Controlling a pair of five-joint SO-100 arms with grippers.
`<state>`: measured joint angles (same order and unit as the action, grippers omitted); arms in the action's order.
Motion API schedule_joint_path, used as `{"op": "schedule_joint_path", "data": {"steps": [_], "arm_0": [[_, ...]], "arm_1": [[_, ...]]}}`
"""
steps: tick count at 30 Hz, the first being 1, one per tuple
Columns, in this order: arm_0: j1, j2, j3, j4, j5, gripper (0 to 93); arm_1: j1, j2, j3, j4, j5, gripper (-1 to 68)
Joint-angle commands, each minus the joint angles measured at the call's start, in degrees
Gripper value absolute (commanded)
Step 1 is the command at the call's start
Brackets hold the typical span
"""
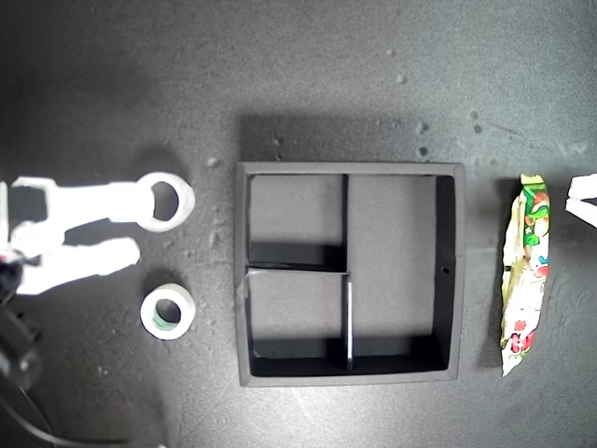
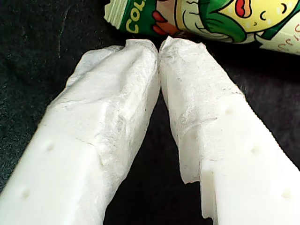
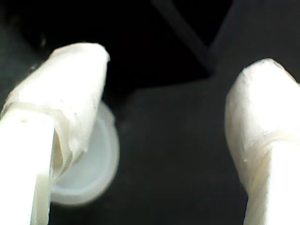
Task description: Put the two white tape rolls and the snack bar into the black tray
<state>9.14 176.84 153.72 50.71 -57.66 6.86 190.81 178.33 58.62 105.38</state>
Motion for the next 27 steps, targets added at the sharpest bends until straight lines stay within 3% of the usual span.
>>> {"op": "schedule_joint_path", "data": {"steps": [1, 8, 11, 13, 23, 27], "arm_0": [[2.2, -21.4, -14.4, 1.2, -2.8, 18.1], [7.4, -47.1, -26.4, 4.7, -12.8, 16.7], [6.7, -52.7, -26.0, 4.8, -14.8, 17.1], [6.1, -56.1, -26.5, 4.2, -14.6, 17.3], [-0.4, -60.5, -27.9, 4.2, -11.5, 17.8], [-1.3, -58.3, -28.5, 5.0, -10.0, 17.5]], "arm_1": [[-0.4, 0.4, 0.6, -1.9, -3.6, -0.4], [-5.0, 0.4, 0.6, -8.7, -32.3, 1.1], [-10.4, 0.4, 0.5, -17.1, -46.7, 18.8], [-11.8, 0.4, 0.3, -19.9, -52.8, 23.0], [-19.3, -0.4, -7.4, -14.4, -71.5, 26.9], [-21.4, -0.4, -6.9, -13.8, -71.7, 24.3]]}}
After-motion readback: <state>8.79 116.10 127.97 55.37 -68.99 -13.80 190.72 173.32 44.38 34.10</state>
